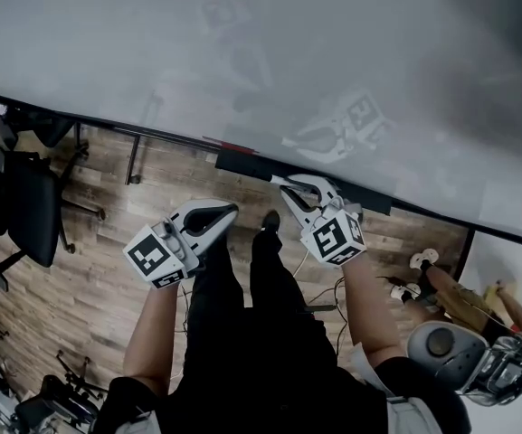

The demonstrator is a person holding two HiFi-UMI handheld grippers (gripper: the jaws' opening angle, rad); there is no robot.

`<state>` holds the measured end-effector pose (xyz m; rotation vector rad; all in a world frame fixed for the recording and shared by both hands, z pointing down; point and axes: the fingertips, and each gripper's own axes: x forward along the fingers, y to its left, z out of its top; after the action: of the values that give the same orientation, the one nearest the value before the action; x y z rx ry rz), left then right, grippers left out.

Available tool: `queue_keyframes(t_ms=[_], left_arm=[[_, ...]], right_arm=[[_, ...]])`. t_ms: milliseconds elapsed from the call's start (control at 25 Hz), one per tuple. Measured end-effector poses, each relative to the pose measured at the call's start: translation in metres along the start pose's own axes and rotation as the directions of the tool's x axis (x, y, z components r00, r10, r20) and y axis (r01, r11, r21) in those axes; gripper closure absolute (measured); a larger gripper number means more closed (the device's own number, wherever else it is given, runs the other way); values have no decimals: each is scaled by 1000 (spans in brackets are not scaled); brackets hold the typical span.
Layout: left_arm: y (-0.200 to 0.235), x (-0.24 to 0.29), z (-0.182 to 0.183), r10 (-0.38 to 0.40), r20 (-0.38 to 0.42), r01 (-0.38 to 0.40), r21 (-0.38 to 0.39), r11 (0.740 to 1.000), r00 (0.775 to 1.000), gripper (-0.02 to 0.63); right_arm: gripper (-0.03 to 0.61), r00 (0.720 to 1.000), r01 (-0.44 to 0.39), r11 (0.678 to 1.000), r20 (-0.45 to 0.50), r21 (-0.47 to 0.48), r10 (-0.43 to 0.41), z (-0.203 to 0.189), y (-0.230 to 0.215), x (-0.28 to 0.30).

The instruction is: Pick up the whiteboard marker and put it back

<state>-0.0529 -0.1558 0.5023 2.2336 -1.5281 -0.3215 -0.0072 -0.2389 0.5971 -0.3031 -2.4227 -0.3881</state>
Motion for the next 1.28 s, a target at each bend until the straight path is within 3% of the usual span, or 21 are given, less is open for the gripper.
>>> queue_keyframes(t_ms=[560, 1280], left_arm=[[4, -2, -11, 0, -2, 0, -20, 1000, 1000, 601], [1, -2, -11, -1, -3, 0, -28, 1000, 1000, 601]], right_arm=[[505, 998, -3, 1000, -55, -15, 2, -14, 2, 16], [504, 998, -28, 1000, -57, 6, 28, -13, -1, 20]])
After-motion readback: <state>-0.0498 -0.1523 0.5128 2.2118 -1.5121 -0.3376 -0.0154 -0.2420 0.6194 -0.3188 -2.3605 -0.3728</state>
